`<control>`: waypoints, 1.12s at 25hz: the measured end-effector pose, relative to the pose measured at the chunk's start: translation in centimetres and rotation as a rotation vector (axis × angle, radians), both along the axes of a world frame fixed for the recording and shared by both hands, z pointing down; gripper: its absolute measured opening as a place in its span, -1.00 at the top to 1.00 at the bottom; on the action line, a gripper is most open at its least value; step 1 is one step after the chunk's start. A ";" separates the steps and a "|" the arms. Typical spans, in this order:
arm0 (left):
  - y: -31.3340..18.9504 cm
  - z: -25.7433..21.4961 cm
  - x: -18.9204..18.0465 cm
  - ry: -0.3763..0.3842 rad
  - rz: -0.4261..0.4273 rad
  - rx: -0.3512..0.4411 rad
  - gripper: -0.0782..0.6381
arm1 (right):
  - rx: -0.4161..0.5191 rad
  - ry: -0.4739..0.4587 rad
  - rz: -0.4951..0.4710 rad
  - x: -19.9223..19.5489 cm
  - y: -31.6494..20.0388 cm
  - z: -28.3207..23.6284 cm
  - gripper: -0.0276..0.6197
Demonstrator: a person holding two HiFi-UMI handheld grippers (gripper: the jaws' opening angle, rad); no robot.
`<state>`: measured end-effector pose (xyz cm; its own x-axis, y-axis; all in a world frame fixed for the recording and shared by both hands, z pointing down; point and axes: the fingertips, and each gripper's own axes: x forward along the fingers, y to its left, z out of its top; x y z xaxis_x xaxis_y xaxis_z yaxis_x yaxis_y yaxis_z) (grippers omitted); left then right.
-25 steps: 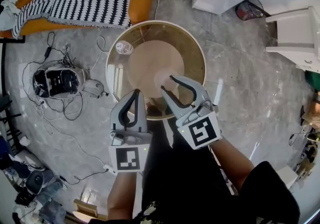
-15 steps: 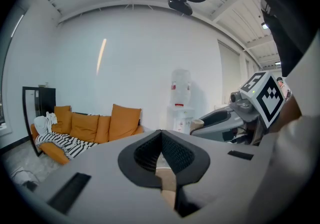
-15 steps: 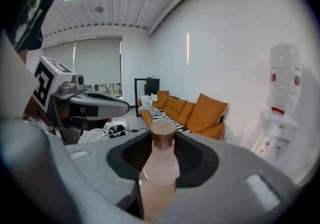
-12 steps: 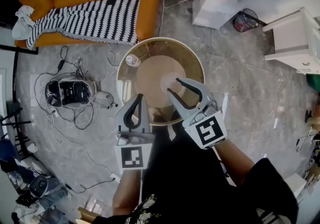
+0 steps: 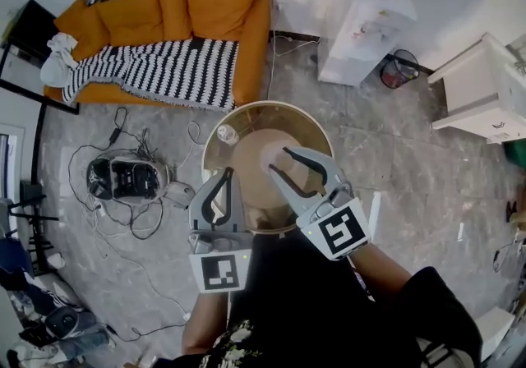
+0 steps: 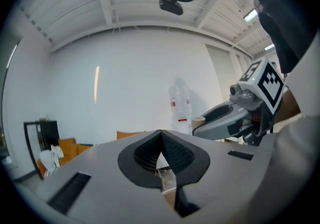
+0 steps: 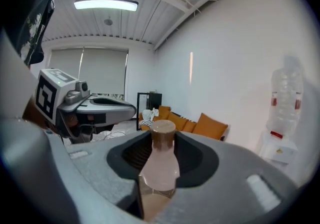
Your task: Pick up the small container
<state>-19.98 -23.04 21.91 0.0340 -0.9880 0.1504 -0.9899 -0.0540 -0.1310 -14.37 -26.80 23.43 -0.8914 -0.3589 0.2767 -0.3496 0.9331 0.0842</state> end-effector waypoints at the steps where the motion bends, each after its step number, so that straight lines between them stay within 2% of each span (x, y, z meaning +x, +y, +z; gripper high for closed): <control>1: 0.2 -0.8 0.3 -0.035 0.012 0.008 0.76 | 0.010 -0.013 -0.001 0.0 0.0 -0.9 0.50; 2: 0.4 -1.5 0.6 -0.044 0.024 0.013 0.77 | 0.021 -0.025 0.000 0.1 0.0 -1.8 0.50; 6: 0.7 -4.1 0.5 0.035 0.024 0.063 0.76 | 0.046 -0.069 0.001 0.3 0.1 -4.6 0.50; 16: 0.1 -7.6 0.3 0.013 0.021 0.132 0.76 | 0.074 -0.140 0.005 0.7 0.1 -8.8 0.50; 22: 0.3 -8.9 -0.3 0.076 0.017 0.158 0.76 | 0.098 -0.155 0.006 0.5 0.1 -10.4 0.50; 28: 0.6 -9.4 -0.9 0.069 -0.001 0.163 0.76 | 0.121 -0.167 -0.009 0.4 0.6 -11.1 0.50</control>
